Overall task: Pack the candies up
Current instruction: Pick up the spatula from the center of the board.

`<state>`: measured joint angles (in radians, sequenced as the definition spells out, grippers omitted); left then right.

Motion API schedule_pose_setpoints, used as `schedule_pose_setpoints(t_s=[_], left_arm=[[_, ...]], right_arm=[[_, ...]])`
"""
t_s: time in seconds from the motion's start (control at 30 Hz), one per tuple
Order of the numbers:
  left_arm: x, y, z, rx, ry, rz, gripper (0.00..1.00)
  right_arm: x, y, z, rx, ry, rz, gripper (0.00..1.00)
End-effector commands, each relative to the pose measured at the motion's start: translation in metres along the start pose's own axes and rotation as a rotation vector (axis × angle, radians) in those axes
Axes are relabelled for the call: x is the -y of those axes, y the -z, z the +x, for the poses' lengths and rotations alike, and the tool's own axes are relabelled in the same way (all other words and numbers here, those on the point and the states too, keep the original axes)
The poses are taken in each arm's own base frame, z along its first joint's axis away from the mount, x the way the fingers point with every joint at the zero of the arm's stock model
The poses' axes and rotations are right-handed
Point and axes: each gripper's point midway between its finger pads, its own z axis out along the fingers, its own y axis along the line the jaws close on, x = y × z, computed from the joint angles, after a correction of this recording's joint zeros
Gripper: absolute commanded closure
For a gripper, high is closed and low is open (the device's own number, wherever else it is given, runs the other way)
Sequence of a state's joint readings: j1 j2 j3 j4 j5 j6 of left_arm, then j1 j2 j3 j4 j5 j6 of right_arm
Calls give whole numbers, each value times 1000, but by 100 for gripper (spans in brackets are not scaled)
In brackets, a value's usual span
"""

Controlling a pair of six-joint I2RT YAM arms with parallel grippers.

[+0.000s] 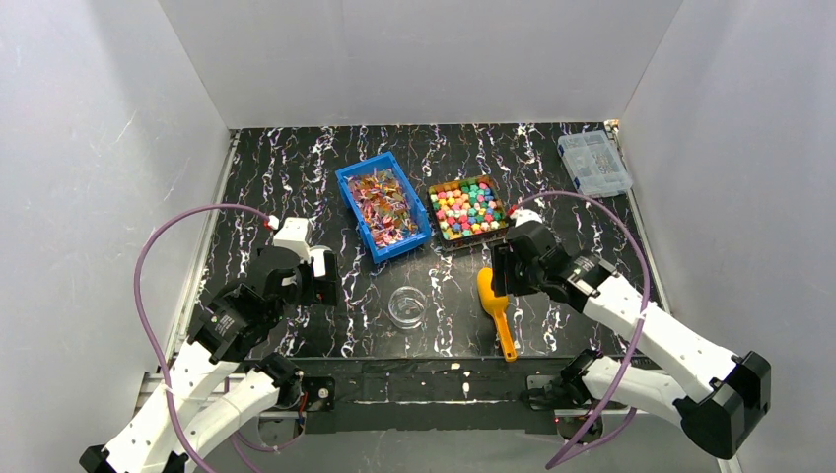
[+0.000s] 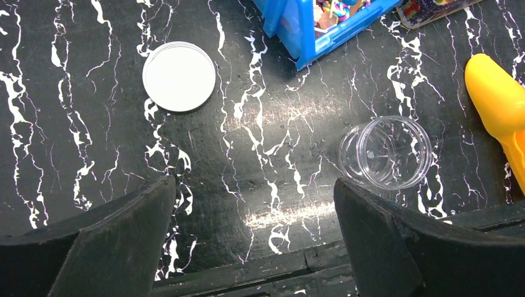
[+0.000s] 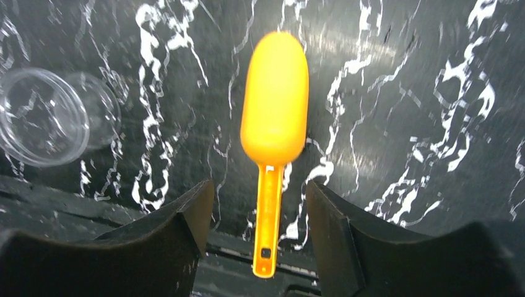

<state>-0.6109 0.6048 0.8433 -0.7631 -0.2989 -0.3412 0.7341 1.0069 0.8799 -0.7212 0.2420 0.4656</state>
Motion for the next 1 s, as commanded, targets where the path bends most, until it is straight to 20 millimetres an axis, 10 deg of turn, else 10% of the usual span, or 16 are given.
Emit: schedule_pose_setpoints(t_s=[0.0,0.33,0.97], left_arm=[[1,1,2,1,-6,13,1],[2,3,0,16,-1,26,1],[6,3,2,12,-1,47,1]], right_arm=[[4,2,42,-106,-35,13,34],[2,-5,98,-193,-35,38,34],[4,-26,144,-250,-15,72,36]])
